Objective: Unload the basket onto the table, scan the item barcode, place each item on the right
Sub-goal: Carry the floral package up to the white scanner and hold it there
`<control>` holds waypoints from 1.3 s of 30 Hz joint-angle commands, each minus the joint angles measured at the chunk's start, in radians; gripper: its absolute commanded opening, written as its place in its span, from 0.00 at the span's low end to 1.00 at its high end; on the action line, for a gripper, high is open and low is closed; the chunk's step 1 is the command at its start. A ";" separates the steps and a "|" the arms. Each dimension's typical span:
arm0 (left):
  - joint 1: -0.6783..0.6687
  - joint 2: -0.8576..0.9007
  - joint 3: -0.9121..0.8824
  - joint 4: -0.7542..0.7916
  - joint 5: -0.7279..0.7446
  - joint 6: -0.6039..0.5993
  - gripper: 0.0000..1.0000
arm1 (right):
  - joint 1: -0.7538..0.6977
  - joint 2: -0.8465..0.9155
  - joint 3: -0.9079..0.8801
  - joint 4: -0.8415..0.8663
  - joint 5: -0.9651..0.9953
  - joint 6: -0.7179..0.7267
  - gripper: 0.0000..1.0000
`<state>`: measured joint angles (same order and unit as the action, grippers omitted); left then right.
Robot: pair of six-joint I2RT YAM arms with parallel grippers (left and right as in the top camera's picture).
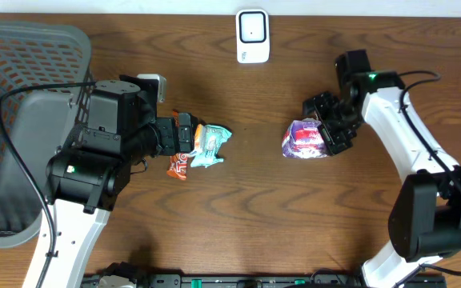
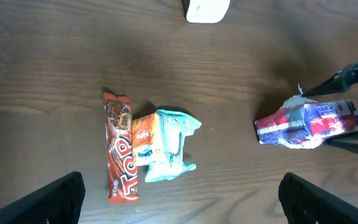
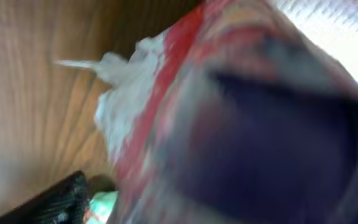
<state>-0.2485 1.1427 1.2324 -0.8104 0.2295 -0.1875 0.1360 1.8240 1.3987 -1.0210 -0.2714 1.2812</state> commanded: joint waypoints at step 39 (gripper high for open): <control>0.003 0.000 0.017 -0.001 -0.010 -0.009 0.99 | 0.101 0.001 -0.006 0.522 -0.324 -1.313 0.01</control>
<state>-0.2485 1.1427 1.2324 -0.8104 0.2295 -0.1875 0.2398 1.8259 1.3945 -0.5190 -0.6231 0.0265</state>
